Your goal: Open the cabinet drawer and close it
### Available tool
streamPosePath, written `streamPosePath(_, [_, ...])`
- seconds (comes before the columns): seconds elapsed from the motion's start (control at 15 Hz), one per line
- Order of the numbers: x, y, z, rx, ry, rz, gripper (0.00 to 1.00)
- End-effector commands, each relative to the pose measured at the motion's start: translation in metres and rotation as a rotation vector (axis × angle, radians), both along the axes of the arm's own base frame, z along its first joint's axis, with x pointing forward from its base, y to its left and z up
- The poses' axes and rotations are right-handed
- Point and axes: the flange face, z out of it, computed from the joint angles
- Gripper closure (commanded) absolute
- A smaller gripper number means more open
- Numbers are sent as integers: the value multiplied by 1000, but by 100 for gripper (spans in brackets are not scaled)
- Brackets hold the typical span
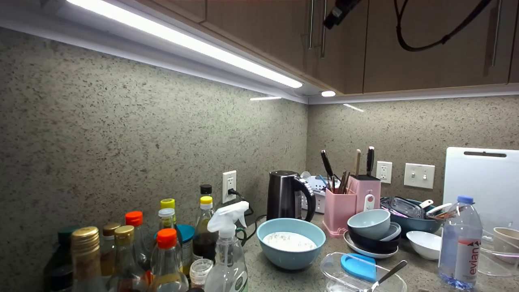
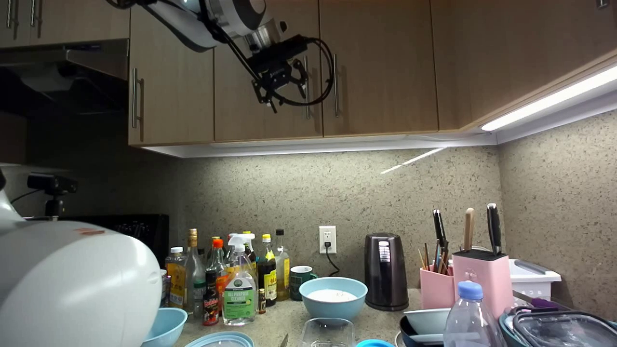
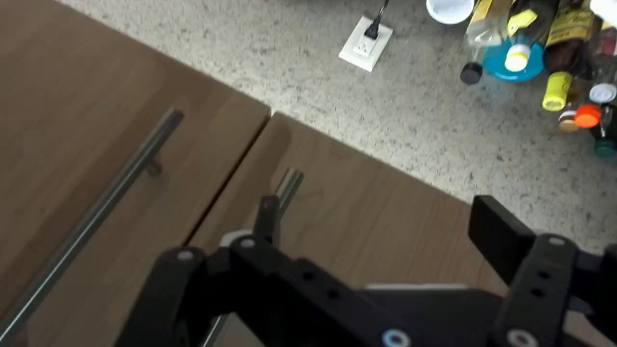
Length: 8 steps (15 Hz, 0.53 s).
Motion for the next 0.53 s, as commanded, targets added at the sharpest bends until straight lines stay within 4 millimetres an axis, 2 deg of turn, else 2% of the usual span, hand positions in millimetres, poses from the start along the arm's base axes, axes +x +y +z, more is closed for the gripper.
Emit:
streamPosePath(0.0, [2, 0, 5, 13, -20, 11, 0])
streamPosePath(0.2, [5, 1, 6, 19, -28, 15, 0])
streamPosePath(0.47, [35, -1, 13, 150, -3, -89, 0])
